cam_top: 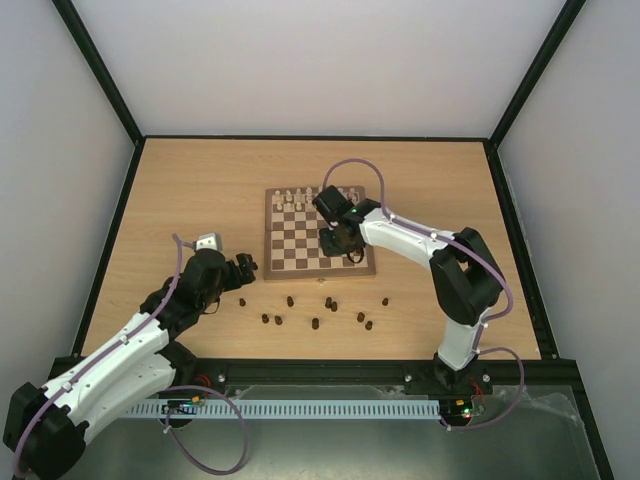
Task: Set up the chess pieces on the board
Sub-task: Place the chess piece on the chessboard.
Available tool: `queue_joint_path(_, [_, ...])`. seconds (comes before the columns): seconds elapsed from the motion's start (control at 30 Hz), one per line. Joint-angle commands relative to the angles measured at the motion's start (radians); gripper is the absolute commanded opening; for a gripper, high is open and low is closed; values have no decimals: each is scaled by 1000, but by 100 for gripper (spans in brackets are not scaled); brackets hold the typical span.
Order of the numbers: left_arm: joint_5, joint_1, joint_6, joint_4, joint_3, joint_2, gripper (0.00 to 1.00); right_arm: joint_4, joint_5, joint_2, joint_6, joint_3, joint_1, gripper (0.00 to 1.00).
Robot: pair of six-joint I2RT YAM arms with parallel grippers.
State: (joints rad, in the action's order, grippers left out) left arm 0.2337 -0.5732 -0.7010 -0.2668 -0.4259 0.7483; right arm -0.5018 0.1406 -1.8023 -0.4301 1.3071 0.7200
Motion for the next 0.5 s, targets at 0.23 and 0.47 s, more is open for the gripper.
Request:
queue_joint_path(0.23, [25,-2,-2,5,-14,-4,99,-48,44,-74,8,37,9,8])
queue_joint_path(0.47, [28,-2,0,8,-14,2,99,-30,41,-92,7,38,9,9])
